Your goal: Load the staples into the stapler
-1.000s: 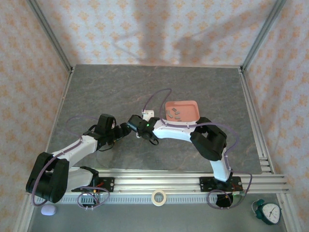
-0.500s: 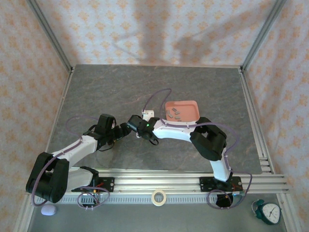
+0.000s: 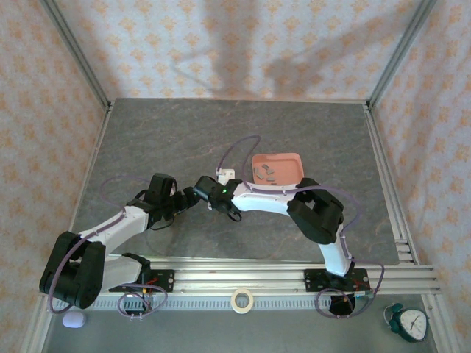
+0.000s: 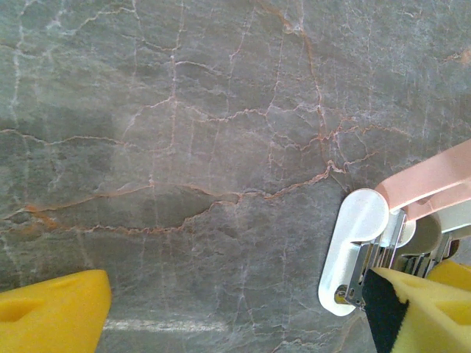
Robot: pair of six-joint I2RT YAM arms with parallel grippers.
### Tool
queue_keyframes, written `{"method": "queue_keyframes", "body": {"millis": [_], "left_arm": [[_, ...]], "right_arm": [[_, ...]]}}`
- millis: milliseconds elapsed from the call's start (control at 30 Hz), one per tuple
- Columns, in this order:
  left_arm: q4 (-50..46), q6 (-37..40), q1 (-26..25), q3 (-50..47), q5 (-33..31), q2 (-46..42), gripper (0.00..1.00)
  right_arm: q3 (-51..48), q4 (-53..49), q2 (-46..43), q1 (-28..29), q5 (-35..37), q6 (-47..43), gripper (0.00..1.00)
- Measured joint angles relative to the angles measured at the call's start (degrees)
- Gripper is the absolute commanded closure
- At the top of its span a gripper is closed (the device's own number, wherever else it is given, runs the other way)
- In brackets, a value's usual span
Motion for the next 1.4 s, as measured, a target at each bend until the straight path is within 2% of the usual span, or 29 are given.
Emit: {"method": "queue_keyframes", "body": {"millis": [1400], "left_arm": [[0.0, 0.96, 0.0, 0.0, 0.04, 0.0, 0.11]], "right_arm": [[1.11, -3.1, 0.04, 0.07, 1.6, -2.4, 0.84]]}}
